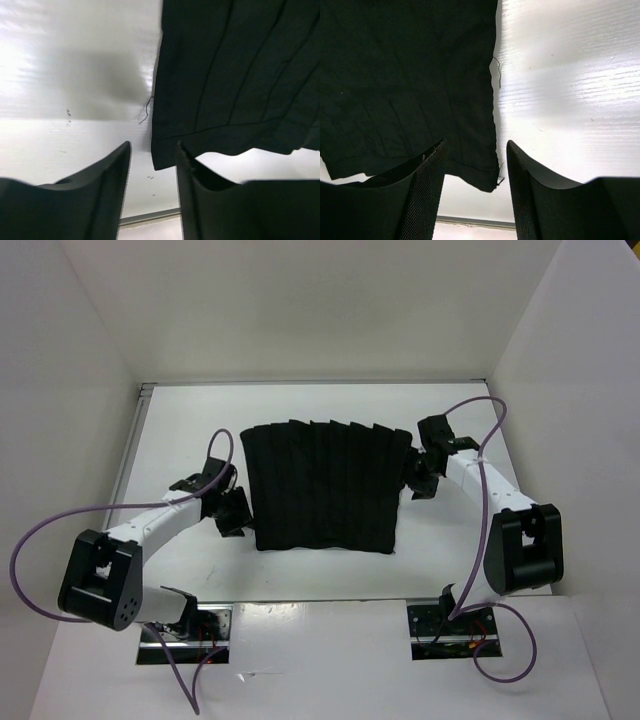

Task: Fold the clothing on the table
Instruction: Fold the skirt

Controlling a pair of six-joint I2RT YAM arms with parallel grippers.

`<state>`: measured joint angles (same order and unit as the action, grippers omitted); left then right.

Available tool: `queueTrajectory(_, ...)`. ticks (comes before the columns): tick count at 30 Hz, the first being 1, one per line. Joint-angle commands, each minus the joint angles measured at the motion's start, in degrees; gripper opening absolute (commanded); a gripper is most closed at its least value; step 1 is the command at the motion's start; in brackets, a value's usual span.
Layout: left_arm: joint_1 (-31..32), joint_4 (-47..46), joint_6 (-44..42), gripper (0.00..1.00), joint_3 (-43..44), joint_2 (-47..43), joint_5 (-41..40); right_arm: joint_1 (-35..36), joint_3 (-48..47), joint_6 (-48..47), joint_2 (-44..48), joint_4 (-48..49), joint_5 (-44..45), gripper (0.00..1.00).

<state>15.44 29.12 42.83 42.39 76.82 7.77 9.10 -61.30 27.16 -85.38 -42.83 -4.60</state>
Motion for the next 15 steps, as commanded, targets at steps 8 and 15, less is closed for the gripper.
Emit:
queueTrajectory(8,3.8,-1.53,2.7,0.41,-1.43,5.71,2.16,-0.84,0.92,0.53,3.65,-2.26,1.88,0.56)
queueTrajectory(15,5.73,-4.69,3.84,0.28,-1.43,8.61,4.0,-0.84,3.46,2.28,4.7,-2.26,0.56,0.56)
